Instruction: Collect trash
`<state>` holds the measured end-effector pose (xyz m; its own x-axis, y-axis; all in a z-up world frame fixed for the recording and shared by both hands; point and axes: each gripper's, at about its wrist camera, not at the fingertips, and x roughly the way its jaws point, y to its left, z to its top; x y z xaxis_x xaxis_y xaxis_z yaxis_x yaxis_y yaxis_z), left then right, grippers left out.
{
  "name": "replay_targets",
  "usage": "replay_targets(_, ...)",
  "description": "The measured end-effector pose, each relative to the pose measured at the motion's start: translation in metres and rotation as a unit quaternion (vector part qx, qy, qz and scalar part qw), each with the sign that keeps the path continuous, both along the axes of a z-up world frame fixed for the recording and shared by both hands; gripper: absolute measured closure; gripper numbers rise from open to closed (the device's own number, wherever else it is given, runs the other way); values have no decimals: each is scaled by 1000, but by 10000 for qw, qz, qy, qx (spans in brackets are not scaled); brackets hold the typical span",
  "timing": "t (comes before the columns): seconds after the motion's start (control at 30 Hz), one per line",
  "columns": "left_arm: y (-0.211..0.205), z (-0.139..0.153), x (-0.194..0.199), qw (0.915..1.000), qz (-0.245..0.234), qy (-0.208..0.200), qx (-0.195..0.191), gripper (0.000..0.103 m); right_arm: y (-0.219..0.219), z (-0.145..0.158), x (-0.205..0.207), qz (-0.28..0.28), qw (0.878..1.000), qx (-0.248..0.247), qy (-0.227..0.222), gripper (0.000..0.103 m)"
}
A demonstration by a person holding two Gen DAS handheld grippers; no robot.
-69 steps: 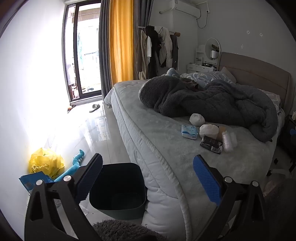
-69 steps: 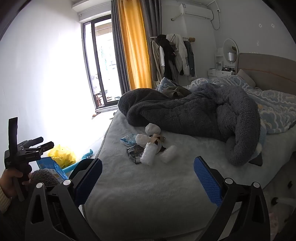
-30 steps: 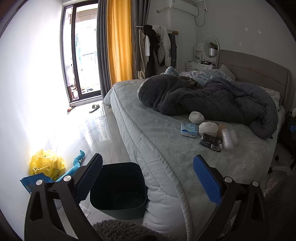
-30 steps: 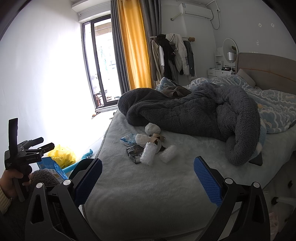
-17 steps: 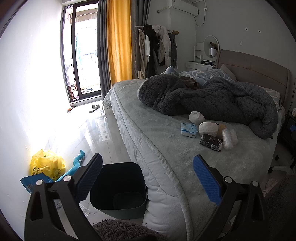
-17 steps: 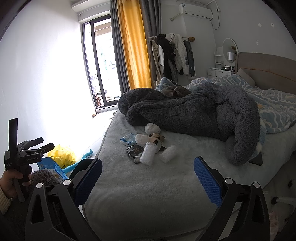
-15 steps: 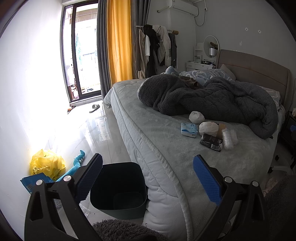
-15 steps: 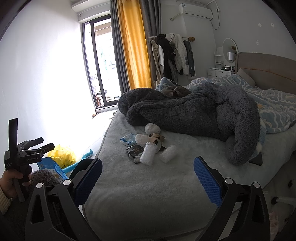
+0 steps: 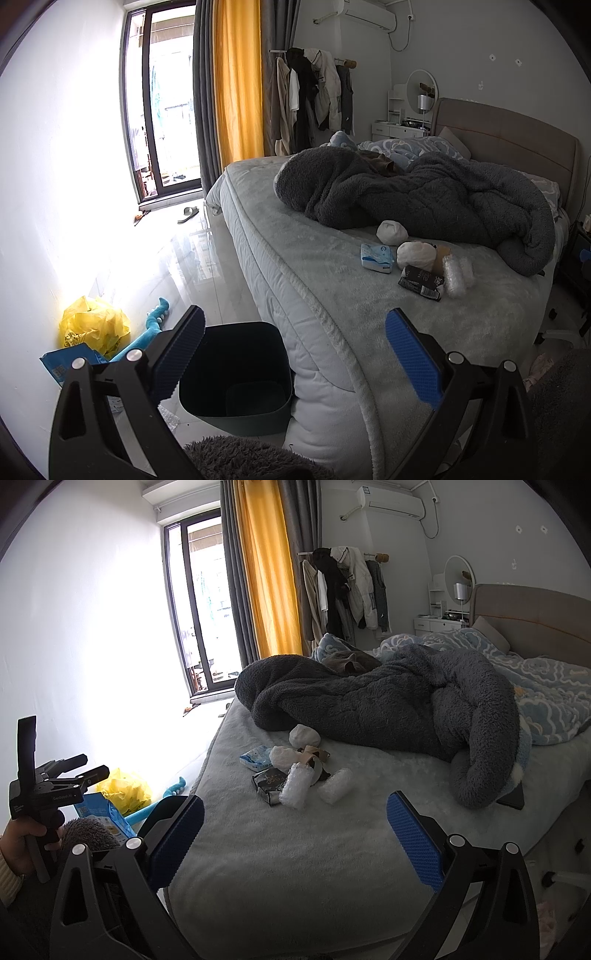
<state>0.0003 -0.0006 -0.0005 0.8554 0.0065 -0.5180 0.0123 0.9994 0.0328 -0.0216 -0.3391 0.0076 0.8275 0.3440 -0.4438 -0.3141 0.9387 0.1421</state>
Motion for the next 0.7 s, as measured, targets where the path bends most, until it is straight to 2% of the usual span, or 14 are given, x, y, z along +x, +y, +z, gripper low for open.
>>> replay_targets(0.47,0,1,-5,10000,4,8,-42,3,0,1,0,0,10000,23,-6,3)
replay_targets(0.57,1,4,-7,10000,11,-92,-8,3,1,2,-3,-11,10000,-22,-42,3)
replay_targets(0.7,3,6,-7,9997,-28,-24,-255,3,3,7,-8,27,9998,-218,-15,3)
